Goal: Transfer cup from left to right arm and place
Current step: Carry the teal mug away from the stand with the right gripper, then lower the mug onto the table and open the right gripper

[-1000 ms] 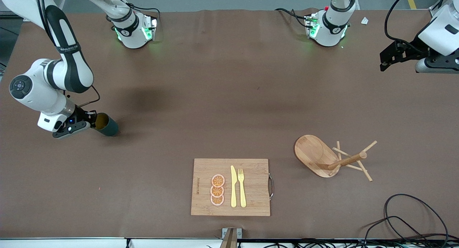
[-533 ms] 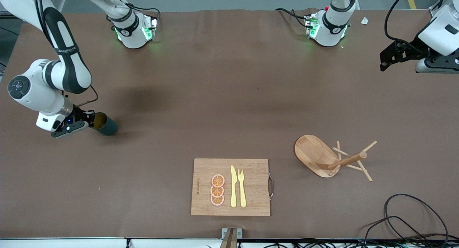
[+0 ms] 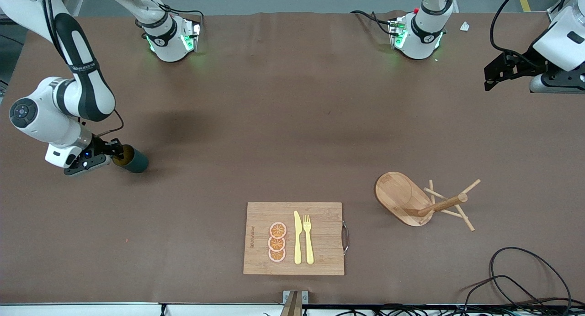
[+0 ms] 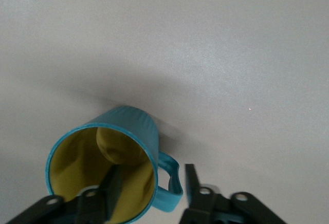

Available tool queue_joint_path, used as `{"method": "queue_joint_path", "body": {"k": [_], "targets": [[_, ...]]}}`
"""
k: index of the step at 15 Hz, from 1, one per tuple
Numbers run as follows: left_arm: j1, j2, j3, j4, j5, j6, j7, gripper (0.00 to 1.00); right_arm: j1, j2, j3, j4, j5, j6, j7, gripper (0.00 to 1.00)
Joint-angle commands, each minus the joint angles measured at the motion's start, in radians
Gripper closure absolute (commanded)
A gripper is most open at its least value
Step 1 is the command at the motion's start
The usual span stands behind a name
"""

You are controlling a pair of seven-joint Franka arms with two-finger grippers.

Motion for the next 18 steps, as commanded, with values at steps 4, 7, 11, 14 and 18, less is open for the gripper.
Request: {"method": "queue_joint_path", "body": {"k": [4,7,11,14,18], "targets": [[0.009,-0.021,0.003,-0.01,-0.007,0.0,0.002,0.0,0.005,-0.097,0.024,0.082,-0.007,-0.224,0.156,0.0],[0.009,-0.021,0.005,-0.01,-0.007,0.0,0.002,0.0,0.033,-0.145,0.024,0.159,-0.008,-0.385,0.271,0.0],[0.009,-0.024,0.005,-0.012,-0.009,-0.001,0.0,0.0,0.068,-0.172,0.028,0.317,-0.065,-0.642,0.435,0.0],[0.008,-0.023,0.002,-0.009,-0.012,0.0,-0.003,0.0,0.07,-0.168,0.03,0.467,-0.067,-0.795,0.448,0.0],[0.008,-0.024,0.002,-0.007,-0.013,-0.001,-0.003,0.0,0.063,-0.166,0.025,0.571,-0.068,-0.897,0.489,0.0]]}}
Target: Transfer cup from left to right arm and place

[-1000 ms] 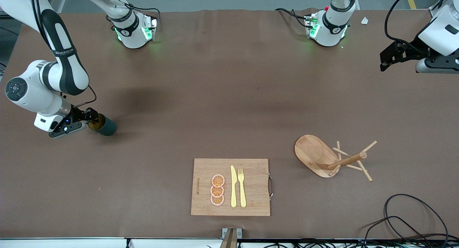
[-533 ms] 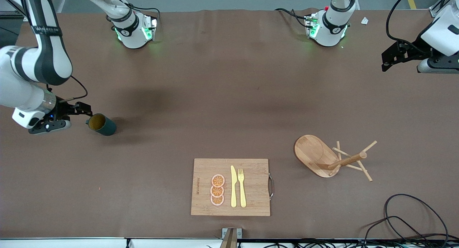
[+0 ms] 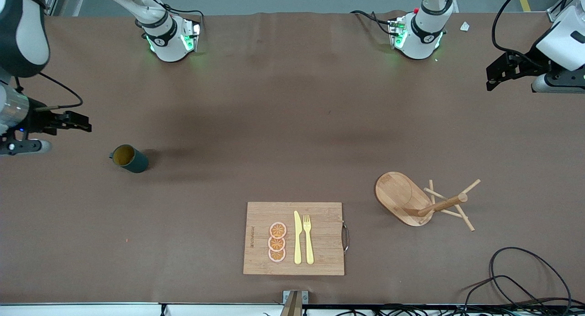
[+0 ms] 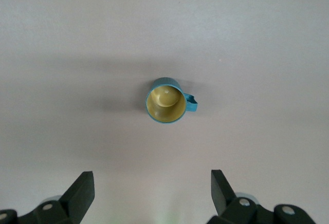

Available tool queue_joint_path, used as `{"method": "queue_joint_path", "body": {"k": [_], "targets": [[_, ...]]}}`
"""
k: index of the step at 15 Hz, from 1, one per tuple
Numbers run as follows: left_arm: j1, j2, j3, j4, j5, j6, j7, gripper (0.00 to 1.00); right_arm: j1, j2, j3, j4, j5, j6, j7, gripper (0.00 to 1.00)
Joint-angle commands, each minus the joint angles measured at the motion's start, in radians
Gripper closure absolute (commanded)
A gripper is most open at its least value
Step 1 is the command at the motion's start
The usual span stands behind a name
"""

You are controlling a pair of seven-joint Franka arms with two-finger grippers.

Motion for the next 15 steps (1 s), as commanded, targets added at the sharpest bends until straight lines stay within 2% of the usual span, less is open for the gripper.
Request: {"method": "queue_joint_path", "body": {"k": [1,4,6,15], "targets": [[0.006,-0.023,-0.004,-0.008,-0.013,-0.002,-0.003,0.0,-0.008,0.013,-0.001,0.081,-0.019,-0.073,0.042,0.0],[0.008,-0.023,-0.001,-0.008,-0.015,-0.002,-0.003,0.0,-0.013,0.051,-0.002,0.196,-0.023,-0.145,0.041,0.0],[0.006,-0.021,-0.003,-0.006,-0.016,-0.002,-0.003,0.0,-0.014,0.056,-0.002,0.235,-0.033,-0.158,0.039,0.0],[0.008,-0.021,-0.001,0.001,-0.016,0.0,-0.003,0.0,-0.001,0.019,0.004,0.232,-0.017,-0.225,0.12,0.0]]}}
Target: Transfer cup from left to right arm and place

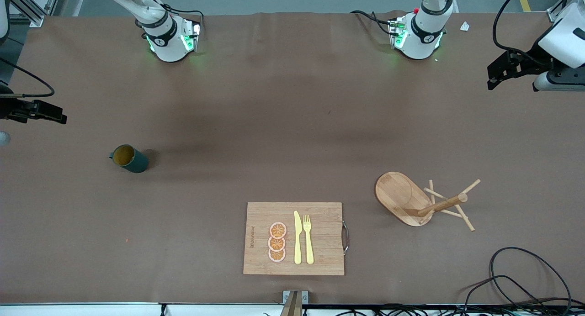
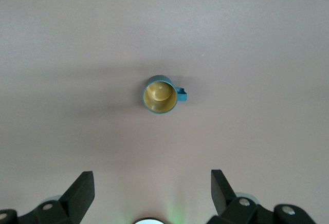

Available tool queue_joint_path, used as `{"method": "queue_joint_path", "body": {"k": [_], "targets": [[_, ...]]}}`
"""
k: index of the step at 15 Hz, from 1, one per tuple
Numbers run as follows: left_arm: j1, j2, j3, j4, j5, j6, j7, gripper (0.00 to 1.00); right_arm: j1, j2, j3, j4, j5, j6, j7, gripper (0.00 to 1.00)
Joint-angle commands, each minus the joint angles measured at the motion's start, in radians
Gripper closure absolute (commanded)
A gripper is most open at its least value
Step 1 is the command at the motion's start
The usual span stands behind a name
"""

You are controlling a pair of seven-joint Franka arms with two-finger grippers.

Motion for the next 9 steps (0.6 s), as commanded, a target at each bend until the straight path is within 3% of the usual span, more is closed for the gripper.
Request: {"method": "queue_joint_path", "body": {"k": [1,9], "targets": [[0.008,-0.017,-0.002,-0.004,-0.016,-0.001,-0.002,0.0,-0.003,-0.032,0.008,0.008,-0.005,-0.046,0.022,0.0],[0.008,-0.017,-0.002,-0.004,-0.016,-0.001,-0.001,0.0,0.01,-0.1,0.0,0.005,0.007,-0.075,0.023,0.0]]}}
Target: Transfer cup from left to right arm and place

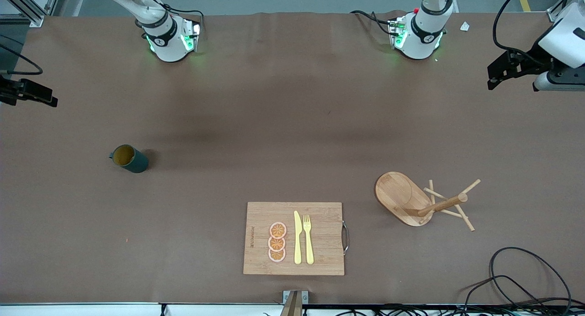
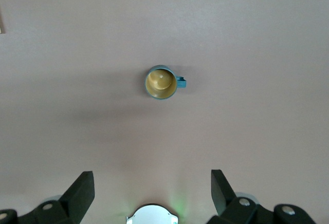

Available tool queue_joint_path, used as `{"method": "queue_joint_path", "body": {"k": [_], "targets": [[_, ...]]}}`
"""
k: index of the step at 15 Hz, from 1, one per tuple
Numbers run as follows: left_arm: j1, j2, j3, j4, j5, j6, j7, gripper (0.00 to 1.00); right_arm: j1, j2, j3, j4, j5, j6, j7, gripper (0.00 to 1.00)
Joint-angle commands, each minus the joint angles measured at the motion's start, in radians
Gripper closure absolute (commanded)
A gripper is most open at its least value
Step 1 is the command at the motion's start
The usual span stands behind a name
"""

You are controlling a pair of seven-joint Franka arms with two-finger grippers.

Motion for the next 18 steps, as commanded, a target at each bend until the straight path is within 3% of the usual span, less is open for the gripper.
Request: {"method": "queue_joint_path", "body": {"k": [1,5,18], "targets": [[0.008,-0.017,-0.002,-0.004,-0.016,-0.001,0.0,0.0,0.022,-0.046,-0.004,-0.029,0.005,0.004,0.014,0.0],[0.008,-0.015,0.003,-0.004,-0.002,-0.001,0.001,0.0,0.048,-0.116,-0.041,-0.105,0.005,0.047,0.014,0.0],[0.008,-0.003,0.004,0.036,0.01,-0.005,0.01,0.0,0.035,-0.162,-0.035,-0.105,-0.003,0.043,0.005,0.0]]}}
